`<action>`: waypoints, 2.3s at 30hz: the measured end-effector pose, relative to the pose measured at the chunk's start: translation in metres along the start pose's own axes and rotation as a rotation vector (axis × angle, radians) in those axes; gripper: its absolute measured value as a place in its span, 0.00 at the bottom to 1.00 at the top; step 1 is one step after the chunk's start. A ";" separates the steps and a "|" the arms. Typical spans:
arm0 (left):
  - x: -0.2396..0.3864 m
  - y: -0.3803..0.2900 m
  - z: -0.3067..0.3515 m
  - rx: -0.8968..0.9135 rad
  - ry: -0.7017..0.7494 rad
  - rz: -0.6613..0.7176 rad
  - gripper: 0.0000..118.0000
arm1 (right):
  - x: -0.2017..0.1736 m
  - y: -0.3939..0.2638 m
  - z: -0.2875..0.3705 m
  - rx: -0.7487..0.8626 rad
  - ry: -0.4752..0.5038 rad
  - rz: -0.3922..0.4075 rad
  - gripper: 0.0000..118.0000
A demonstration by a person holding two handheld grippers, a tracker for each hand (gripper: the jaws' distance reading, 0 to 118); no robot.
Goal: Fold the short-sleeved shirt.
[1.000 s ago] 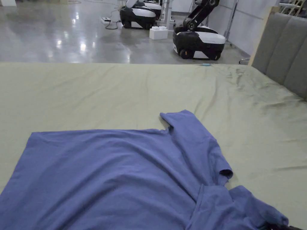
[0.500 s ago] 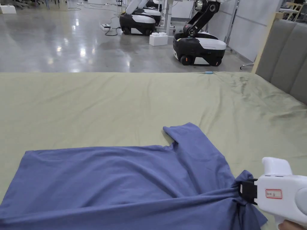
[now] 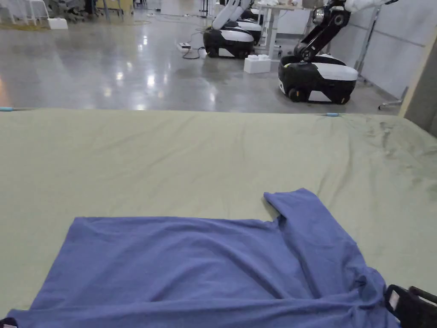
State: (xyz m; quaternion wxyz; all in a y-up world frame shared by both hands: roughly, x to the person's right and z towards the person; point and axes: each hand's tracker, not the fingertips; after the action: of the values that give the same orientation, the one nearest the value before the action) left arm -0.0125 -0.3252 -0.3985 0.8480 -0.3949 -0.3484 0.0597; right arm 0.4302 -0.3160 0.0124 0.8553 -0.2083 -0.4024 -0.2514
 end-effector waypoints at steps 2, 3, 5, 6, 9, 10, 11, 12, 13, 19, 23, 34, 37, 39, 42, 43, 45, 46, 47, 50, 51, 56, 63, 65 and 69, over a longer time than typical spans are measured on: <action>-0.003 -0.018 0.015 -0.054 0.013 0.099 0.15 | 0.001 -0.017 0.025 -0.097 0.020 -0.006 0.50; -0.007 -0.028 0.016 -0.045 0.034 0.131 0.00 | 0.001 -0.026 0.033 -0.109 0.023 0.011 0.06; -0.015 -0.045 0.016 -0.082 0.043 0.158 0.00 | -0.007 -0.048 0.046 -0.104 -0.047 0.036 0.02; -0.016 -0.050 0.016 -0.105 0.044 0.140 0.00 | -0.007 -0.052 0.050 -0.160 -0.035 0.060 0.02; -0.018 -0.051 0.009 -0.085 0.103 0.103 0.00 | -0.016 -0.063 0.046 -0.189 -0.007 0.069 0.02; -0.018 -0.046 0.007 -0.066 0.095 0.098 0.00 | -0.019 -0.062 0.046 -0.204 -0.012 0.089 0.02; -0.022 -0.040 0.005 -0.039 0.067 0.088 0.00 | -0.023 -0.061 0.046 -0.200 -0.027 0.114 0.02; -0.023 -0.033 0.001 -0.017 0.033 0.083 0.13 | -0.024 -0.057 0.048 -0.194 -0.024 0.135 0.02; -0.024 -0.027 -0.005 0.002 0.000 0.079 0.39 | -0.026 -0.054 0.048 -0.192 -0.023 0.136 0.02; -0.023 -0.015 -0.059 -0.195 0.000 -0.028 0.91 | -0.011 -0.041 0.041 -0.167 0.032 0.125 0.02; -0.007 -0.030 -0.077 -0.268 0.162 -0.224 0.79 | -0.024 -0.039 0.038 -0.178 0.020 0.176 0.02; 0.011 -0.029 -0.052 -0.296 0.144 -0.199 0.17 | -0.009 -0.023 -0.046 -0.372 -0.067 0.183 0.98; 0.011 -0.027 -0.051 -0.299 0.139 -0.193 0.17 | 0.004 -0.025 -0.062 -0.394 -0.044 0.123 0.48; 0.009 -0.025 -0.050 -0.301 0.129 -0.171 0.17 | 0.011 -0.027 -0.072 -0.442 0.126 -0.005 0.13; 0.012 -0.023 -0.041 -0.296 0.118 -0.125 0.12 | -0.002 -0.025 -0.060 -0.407 0.026 0.147 0.13; 0.012 -0.021 -0.036 -0.292 0.101 -0.111 0.09 | -0.005 -0.024 -0.053 -0.405 0.015 0.193 0.13; 0.015 -0.019 -0.022 -0.282 0.021 -0.092 0.08 | -0.014 -0.022 -0.041 -0.414 0.027 0.192 0.13; 0.018 -0.018 -0.012 -0.286 -0.009 -0.081 0.08 | -0.013 -0.019 -0.031 -0.412 0.029 0.187 0.13; 0.017 -0.015 -0.005 -0.290 0.000 -0.077 0.08 | -0.012 -0.018 -0.020 -0.399 0.041 0.181 0.13; 0.019 -0.018 0.025 -0.277 -0.012 -0.072 0.08 | -0.008 -0.015 0.014 -0.387 0.045 0.158 0.13; 0.017 -0.020 0.032 -0.270 -0.018 -0.073 0.08 | -0.008 -0.017 0.025 -0.390 0.024 0.178 0.13; -0.002 -0.045 0.053 -0.299 0.027 -0.026 0.08 | 0.006 -0.046 0.055 -0.478 -0.058 0.183 0.13; -0.027 -0.097 0.031 -0.333 0.046 0.042 0.10 | 0.022 -0.082 0.037 -0.485 -0.088 0.157 0.48; -0.030 -0.090 0.044 -0.281 0.036 0.115 0.45 | 0.033 -0.072 0.049 -0.488 -0.104 0.136 0.83; -0.028 -0.066 0.091 -0.097 0.100 0.115 0.74 | 0.035 -0.039 0.119 -0.296 -0.089 0.025 0.80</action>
State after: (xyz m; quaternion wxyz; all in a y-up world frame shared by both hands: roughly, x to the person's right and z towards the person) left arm -0.1030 -0.3234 -0.3262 0.8395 -0.4572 -0.2849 0.0716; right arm 0.3570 -0.2895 0.1163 0.7995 -0.3482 -0.3958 -0.2878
